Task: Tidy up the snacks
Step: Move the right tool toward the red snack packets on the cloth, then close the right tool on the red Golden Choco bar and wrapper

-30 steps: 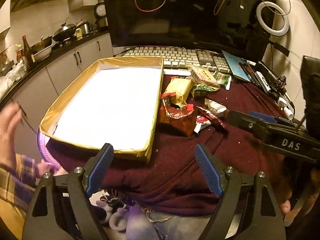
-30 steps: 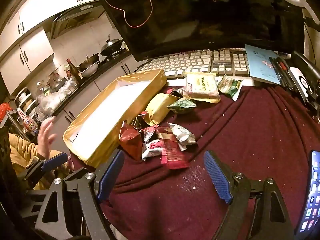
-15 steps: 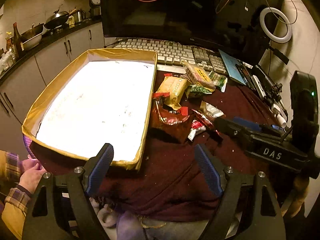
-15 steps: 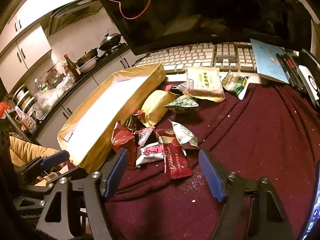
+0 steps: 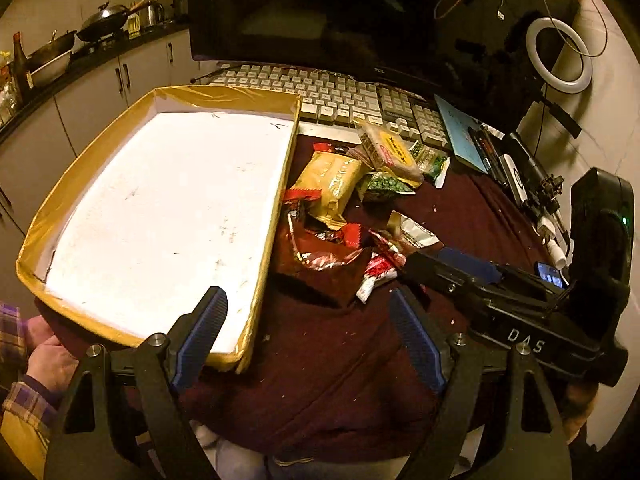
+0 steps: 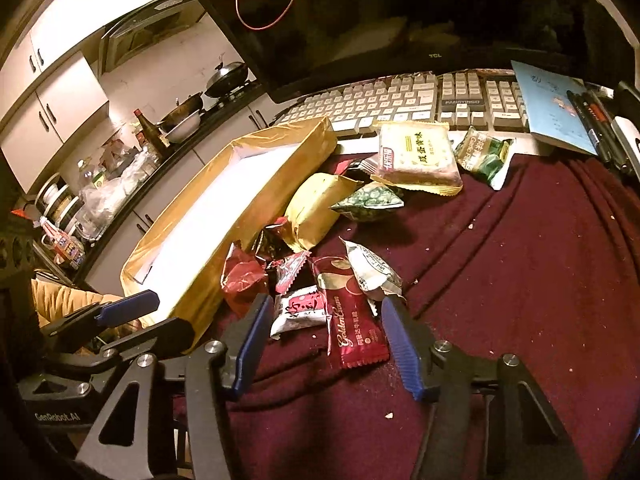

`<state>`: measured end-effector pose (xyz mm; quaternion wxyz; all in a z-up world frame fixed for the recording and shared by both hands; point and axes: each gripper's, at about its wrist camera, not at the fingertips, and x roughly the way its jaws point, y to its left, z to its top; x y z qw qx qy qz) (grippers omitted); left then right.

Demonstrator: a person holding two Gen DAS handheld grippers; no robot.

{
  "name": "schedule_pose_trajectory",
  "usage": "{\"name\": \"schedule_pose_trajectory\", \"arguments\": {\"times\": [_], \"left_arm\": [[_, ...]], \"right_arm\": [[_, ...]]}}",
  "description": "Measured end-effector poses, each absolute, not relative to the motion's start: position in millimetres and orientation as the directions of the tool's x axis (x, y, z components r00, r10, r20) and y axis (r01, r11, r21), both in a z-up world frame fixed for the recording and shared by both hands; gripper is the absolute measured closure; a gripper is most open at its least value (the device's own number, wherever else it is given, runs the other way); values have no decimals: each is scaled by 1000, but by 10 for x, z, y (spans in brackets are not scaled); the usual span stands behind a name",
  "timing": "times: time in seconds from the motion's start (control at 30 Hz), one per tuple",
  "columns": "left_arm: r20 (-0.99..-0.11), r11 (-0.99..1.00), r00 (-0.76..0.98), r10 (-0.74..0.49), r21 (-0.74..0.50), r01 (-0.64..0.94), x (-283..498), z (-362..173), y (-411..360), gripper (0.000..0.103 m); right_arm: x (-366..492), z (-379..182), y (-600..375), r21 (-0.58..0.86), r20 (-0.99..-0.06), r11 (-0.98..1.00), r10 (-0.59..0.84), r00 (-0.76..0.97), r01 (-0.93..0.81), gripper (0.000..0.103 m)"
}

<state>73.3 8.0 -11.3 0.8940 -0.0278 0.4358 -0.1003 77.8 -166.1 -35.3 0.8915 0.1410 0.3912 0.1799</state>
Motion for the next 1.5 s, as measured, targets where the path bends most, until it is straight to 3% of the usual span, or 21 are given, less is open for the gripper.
{"name": "schedule_pose_trajectory", "arguments": {"times": [0.67, 0.8, 1.07, 1.3, 1.5], "left_arm": [[-791, 964, 552, -263, -242, 113, 764, -55, 78, 20], [-798, 959, 534, -279, -255, 119, 750, -59, 46, 20], [-813, 930, 460, -356, -354, 94, 879, -110, -24, 20], [-819, 884, 385, -425, -468, -21, 1150, -308, 17, 21], [-818, 866, 419, -394, -484, -131, 1328, -296, 70, 23]], "right_arm": [[768, -439, -1745, 417, -664, 891, 435, 609, -181, 56], [873, -512, -1694, 424, -689, 893, 429, 584, -155, 69], [863, -525, -1601, 352, -725, 923, 375, 578, -157, 73], [758, -495, -1714, 374, -706, 912, 398, 586, -168, 85], [738, -507, -1695, 378, -704, 909, 405, 584, -175, 79]]}}
